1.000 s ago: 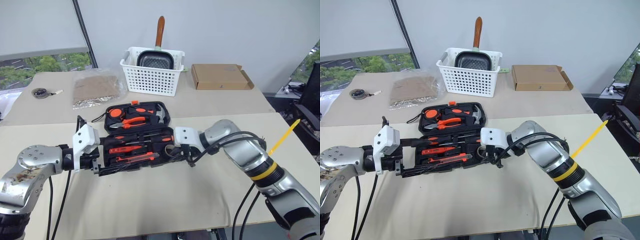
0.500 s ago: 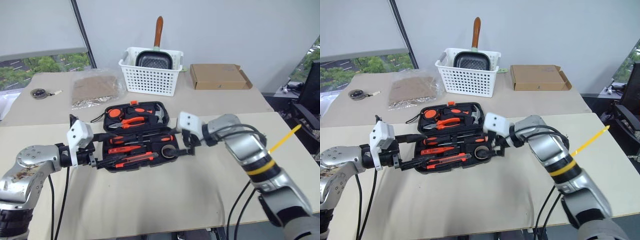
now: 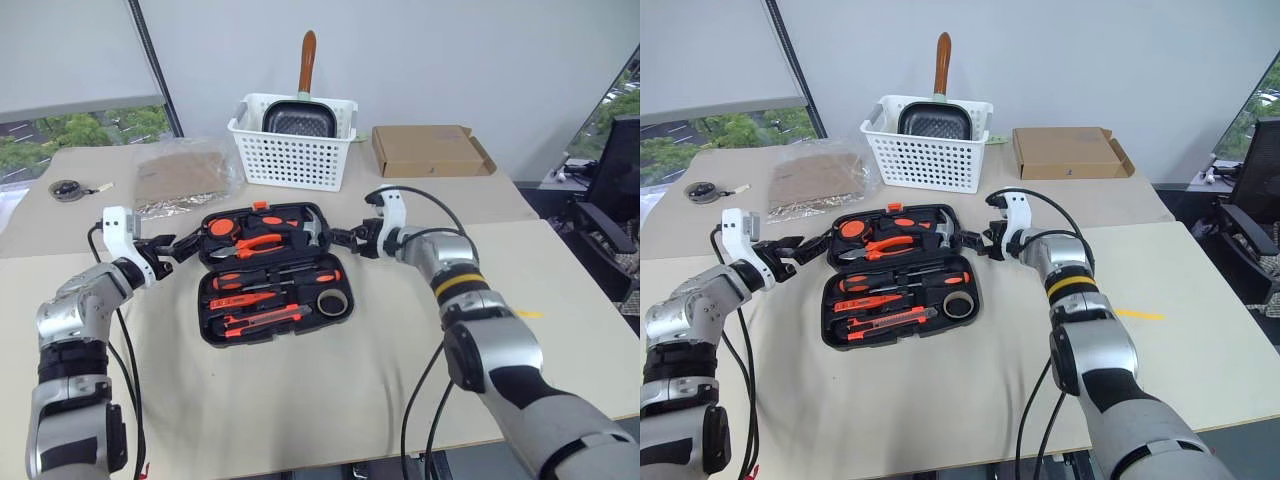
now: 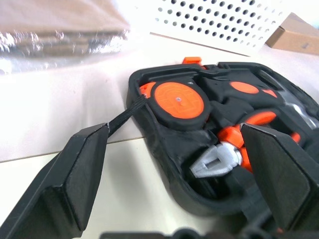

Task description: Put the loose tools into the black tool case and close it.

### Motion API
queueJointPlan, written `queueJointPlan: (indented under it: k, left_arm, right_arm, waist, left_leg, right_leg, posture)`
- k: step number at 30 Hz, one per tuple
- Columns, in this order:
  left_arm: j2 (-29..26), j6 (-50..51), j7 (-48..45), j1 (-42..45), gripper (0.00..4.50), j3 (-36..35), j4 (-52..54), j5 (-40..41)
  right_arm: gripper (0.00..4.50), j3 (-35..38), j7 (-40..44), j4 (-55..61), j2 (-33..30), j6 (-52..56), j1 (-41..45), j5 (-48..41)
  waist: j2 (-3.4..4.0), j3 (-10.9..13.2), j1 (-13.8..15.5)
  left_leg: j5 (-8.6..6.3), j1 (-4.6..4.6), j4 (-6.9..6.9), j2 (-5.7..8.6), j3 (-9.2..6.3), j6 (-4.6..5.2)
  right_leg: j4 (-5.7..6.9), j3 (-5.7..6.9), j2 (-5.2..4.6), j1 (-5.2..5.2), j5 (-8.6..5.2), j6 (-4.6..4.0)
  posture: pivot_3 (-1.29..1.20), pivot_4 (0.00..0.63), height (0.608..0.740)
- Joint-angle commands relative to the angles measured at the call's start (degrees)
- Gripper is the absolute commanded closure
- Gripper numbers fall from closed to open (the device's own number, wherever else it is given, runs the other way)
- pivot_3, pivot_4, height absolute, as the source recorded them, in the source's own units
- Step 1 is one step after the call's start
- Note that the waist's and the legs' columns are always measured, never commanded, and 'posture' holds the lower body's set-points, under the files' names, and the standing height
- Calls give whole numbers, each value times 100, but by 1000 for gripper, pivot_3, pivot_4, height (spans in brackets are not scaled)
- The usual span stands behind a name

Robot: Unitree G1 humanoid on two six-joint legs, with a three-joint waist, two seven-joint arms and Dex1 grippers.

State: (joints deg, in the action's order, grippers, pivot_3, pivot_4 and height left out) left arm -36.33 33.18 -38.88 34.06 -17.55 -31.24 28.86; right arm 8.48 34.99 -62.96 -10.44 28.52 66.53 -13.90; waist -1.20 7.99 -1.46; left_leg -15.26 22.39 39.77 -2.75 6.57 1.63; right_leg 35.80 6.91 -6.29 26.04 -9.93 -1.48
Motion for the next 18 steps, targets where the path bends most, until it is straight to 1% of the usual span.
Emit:
queueJointPlan:
  k: [1,7,9,10,11,12,13,14,15,16,18]
  left_arm:
    - [37,24,41,367,0,-23,-389,-89]
    - [225,-270,122,732,0,72,-1092,-354]
    - [291,-325,87,791,0,106,-1195,-410]
    - [320,-353,71,807,0,119,-1224,-433]
    - [348,-367,71,827,0,110,-1255,-446]
    - [366,-385,61,837,0,101,-1272,-454]
    - [380,-397,52,844,0,83,-1285,-450]
    - [393,-408,55,846,0,59,-1295,-439]
    - [403,-412,57,843,0,37,-1297,-425]
    - [410,-413,55,841,0,24,-1300,-416]
    - [425,-403,24,824,520,16,-1285,-399]
  right_arm:
    - [40,264,-95,-461,93,-362,346,-98]
    - [40,170,-209,-867,345,-753,500,149]
    - [552,205,-259,-934,395,-841,527,191]
    - [690,228,-280,-960,412,-867,538,197]
    - [1113,231,-272,-982,422,-885,544,216]
    - [1460,225,-267,-999,427,-894,544,235]
    - [1684,217,-261,-1013,432,-906,542,252]
    - [2130,214,-254,-1023,436,-916,539,263]
    - [2403,219,-251,-1028,438,-924,537,267]
    - [2809,224,-250,-1033,441,-929,536,275]
    - [3512,224,-235,-1038,449,-924,532,288]
  waist:
    - [0,0,-31]
    - [-1,0,-88]
    - [-1,0,-100]
    - [-1,0,-102]
    - [0,0,-101]
    - [0,0,-101]
    - [0,0,-101]
    - [0,0,-101]
    - [0,0,-101]
    - [0,0,-103]
    - [0,0,-105]
  left_leg:
    - [0,0,-3,0,0,-1]
    - [0,2,-4,3,1,-2]
    - [0,2,-2,4,2,-2]
    - [0,1,-2,4,2,-2]
    - [0,1,-2,4,1,-3]
    - [0,1,-2,4,0,-4]
    - [1,0,-2,3,0,-4]
    - [1,-1,-2,3,0,-5]
    - [1,-1,-2,3,0,-6]
    - [2,-2,-2,2,0,-6]
    - [2,-2,-2,2,0,-6]
  right_leg:
    - [0,0,0,0,-1,2]
    - [1,1,-9,1,-2,4]
    - [3,1,-11,1,-1,6]
    - [4,1,-12,1,-1,7]
    - [5,1,-12,1,0,7]
    - [7,2,-12,1,0,7]
    - [7,1,-12,1,0,7]
    - [9,1,-12,1,0,7]
    - [10,1,-12,1,0,7]
    - [10,2,-12,1,0,7]
    - [11,1,-12,1,0,7]
  posture:
    - [0,150,700]
    - [0,150,700]
    - [0,150,700]
    - [0,150,700]
    - [0,150,700]
    - [0,150,700]
    - [0,150,700]
    - [0,150,700]
    - [0,150,700]
    - [0,150,700]
    - [0,150,700]
